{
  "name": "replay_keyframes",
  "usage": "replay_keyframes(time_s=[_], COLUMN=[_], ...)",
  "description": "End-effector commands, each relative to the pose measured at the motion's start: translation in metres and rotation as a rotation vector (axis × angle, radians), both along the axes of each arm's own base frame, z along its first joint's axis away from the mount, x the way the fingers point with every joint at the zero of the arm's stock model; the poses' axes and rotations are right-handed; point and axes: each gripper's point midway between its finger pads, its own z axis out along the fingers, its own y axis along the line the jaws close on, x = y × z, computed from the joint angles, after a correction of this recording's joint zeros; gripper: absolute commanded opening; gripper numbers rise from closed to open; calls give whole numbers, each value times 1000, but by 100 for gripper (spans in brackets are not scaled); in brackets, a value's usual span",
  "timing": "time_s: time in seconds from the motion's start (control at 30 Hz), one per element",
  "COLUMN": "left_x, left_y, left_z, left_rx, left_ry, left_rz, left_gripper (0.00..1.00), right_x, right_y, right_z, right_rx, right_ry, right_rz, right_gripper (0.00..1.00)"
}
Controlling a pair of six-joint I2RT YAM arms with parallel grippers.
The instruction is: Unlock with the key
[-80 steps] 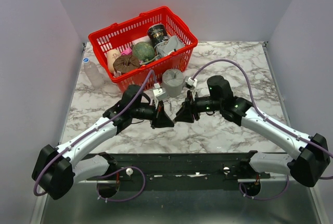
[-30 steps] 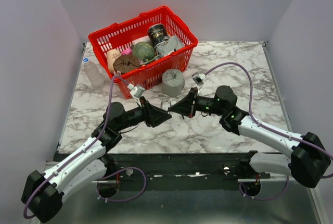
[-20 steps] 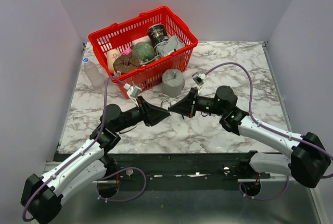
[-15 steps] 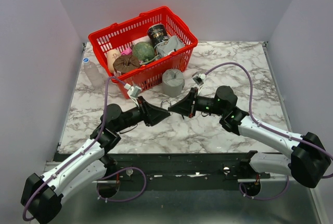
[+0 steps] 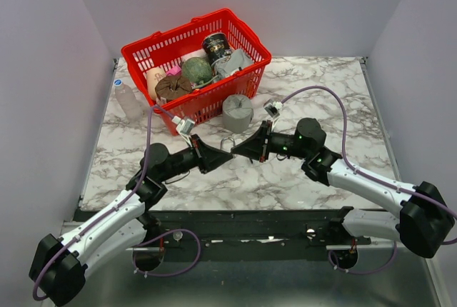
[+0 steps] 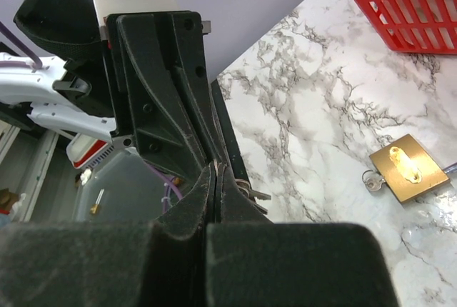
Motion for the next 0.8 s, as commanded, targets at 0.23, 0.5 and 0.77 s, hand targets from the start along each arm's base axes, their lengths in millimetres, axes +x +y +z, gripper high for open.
replay_keyframes(time_s=[0.23,0.5,0.77], left_x=[-7,-40,-68], left_y=[1,2,2], left_z=[-5,-17,-30], left_rx=[91,254,324], left_ry=[-25,1,35], left_rz=[-39,-249,-459], left_gripper=[0,0,0], right_x=[-2,-8,-40], right_y=[-8,-26,-24], right_z=[3,-5,-26], right_rx=[-52,-267,-327], right_ry=[-74,-200,-145], right_rz=[-1,44,261], right_gripper=[15,58,54])
